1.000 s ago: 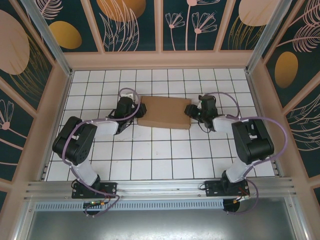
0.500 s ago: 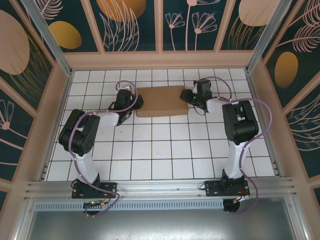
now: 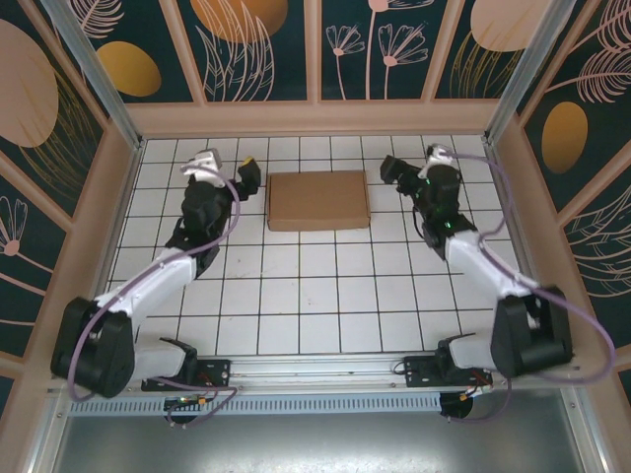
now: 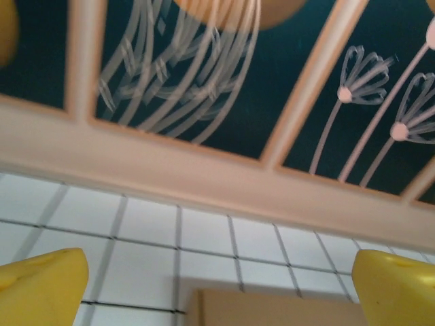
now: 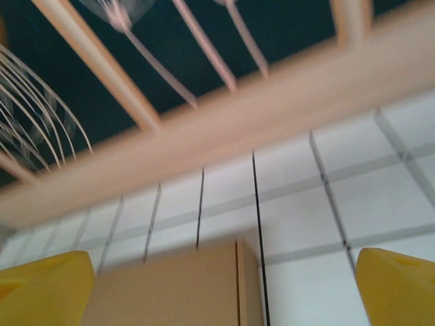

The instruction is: Fold the paper box

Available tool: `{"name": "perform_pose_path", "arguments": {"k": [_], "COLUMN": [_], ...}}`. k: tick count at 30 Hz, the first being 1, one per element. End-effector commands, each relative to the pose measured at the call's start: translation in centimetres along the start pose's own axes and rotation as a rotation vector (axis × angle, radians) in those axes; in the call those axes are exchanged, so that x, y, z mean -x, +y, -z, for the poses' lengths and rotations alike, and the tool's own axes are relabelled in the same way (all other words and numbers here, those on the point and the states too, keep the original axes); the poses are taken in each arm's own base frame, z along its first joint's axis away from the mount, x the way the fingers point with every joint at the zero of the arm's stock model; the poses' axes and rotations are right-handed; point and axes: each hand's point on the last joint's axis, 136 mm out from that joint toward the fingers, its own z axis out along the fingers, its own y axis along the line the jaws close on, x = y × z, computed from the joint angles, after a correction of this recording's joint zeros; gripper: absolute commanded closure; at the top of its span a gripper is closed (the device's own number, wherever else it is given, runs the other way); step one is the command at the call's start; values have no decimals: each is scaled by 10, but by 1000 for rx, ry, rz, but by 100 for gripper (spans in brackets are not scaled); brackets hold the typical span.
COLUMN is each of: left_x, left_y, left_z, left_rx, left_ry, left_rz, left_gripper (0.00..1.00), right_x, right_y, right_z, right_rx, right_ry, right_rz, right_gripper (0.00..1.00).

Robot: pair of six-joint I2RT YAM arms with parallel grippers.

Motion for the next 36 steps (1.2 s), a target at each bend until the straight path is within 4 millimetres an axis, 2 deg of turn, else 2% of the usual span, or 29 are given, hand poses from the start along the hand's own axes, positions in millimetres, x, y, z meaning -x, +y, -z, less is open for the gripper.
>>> {"name": "perform_pose_path", "arguments": {"k": [1,2,4,5,6,7,9,10,12,14,16,18,19,21,23,24,36], "left_x": [-40,-48,-69,-78,-84,-89,-100,-99,-85,-73,-70,-76,-80,-97,-94,-94,-93], "left_y": [44,52,66,82,101,120,137,145,144,159,178,176,168,156,166,166,166], "left_z": [11,13,14,17,21,25,31,33,38,51,65,65,57,29,32,33,34], "left_rx": [142,146,89,118,182,238,249,276,263,350,395,330,283,195,245,244,242], "left_ry": [46,63,131,148,153,150,154,131,44,-41,-129,-138,-111,34,13,11,8], "left_rz": [-298,-340,-373,-360,-330,-300,-275,-255,-270,-268,-186,-189,-209,-261,-235,-235,-234], "left_gripper": [1,1,1,1,1,1,1,1,1,1,1,1,1,1,1,1,1], "right_x": [8,0,-12,-27,-35,-38,-37,-44,-58,-64,-69,-76,-72,-82,-86,-89,-86], "right_y": [-32,-33,-5,6,5,-6,-47,-61,-87,-109,-118,-130,-134,-138,-136,-144,-145], "right_z": [35,49,69,71,70,65,62,61,58,61,66,69,74,59,39,30,33], "right_rx": [-96,-66,110,176,173,113,-69,-108,-174,-212,-199,-185,-192,-165,-118,-146,-145], "right_ry": [-243,-285,-325,-290,-259,-236,-245,-234,-191,-206,-247,-261,-297,-199,-134,-85,-103], "right_rz": [138,198,386,510,569,550,461,480,488,425,416,371,357,332,343,315,311], "right_gripper": [1,1,1,1,1,1,1,1,1,1,1,1,1,1,1,1,1]}}
